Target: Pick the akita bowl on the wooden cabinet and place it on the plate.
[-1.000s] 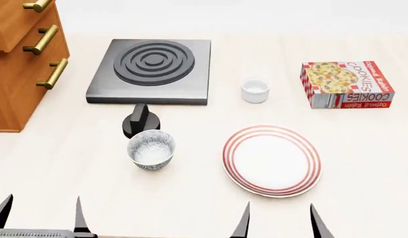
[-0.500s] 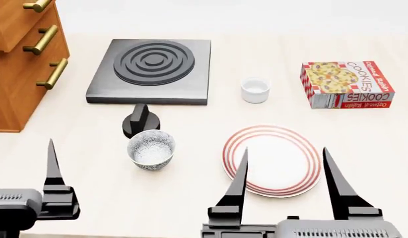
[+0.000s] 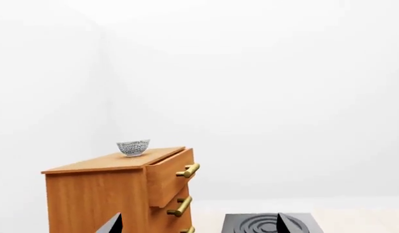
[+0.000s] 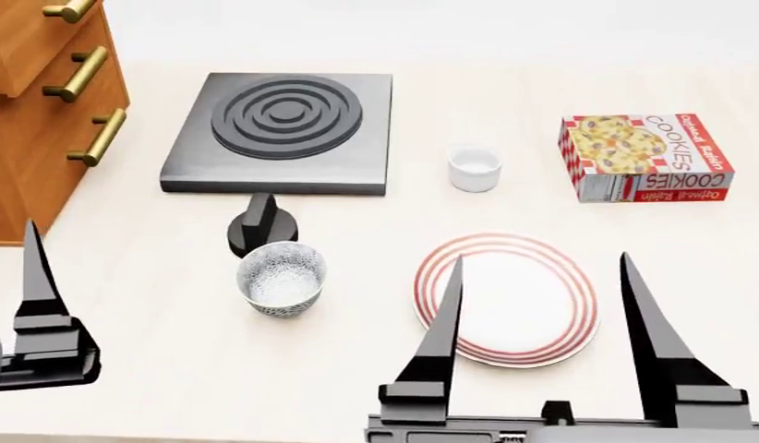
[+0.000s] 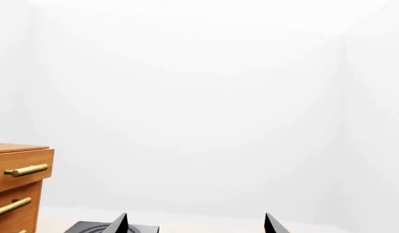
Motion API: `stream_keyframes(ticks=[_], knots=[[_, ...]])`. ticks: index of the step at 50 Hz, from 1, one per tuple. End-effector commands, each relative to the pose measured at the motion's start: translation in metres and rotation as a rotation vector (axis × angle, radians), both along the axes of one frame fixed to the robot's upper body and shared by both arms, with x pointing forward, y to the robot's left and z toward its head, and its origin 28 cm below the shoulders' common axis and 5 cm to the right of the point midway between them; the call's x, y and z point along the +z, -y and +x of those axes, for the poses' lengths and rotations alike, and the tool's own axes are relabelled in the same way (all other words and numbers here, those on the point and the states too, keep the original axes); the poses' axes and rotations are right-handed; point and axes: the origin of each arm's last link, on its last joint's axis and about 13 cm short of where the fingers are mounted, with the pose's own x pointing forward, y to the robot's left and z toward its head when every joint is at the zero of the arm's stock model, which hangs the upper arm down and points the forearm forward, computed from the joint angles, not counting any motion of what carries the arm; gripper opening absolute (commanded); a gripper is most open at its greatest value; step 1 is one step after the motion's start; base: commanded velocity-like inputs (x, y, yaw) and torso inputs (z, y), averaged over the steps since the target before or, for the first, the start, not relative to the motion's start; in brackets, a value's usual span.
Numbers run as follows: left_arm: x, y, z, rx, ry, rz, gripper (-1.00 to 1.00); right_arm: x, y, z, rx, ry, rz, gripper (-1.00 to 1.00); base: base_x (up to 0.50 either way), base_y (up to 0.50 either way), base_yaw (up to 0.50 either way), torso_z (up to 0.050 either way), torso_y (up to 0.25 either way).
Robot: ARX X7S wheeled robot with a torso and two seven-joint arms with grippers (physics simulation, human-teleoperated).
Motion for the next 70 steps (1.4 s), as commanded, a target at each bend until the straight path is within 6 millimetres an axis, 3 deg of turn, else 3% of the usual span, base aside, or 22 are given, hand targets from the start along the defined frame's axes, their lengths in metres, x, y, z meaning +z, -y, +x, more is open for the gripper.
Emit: stream_keyframes(ticks=[1,43,58,70], knots=[[0.0040,-0.0024,-0.0034,0.010,0.012,-0.009,1.00,0.0042,0.0019,-0.0029,-0.058,0.030,0.019,1.00,0.00,0.50,0.00,0.000,0.000],[0.0037,-0.0022,-0.0046,-0.018,0.021,-0.019,1.00,0.0034,0.0021,-0.0023,-0.060,0.021,0.013,1.00,0.01,0.41,0.00,0.000,0.000],[0.0030,-0.0022,-0.0041,-0.020,0.018,-0.019,1.00,0.0021,0.0018,-0.0010,-0.103,0.014,-0.037,1.00,0.01,0.07,0.00,0.000,0.000],[0.0018,-0.0022,-0.0040,-0.017,0.012,-0.017,1.00,0.0013,0.0006,-0.0020,-0.063,0.016,-0.015,1.00,0.00,0.49,0.00,0.000,0.000]])
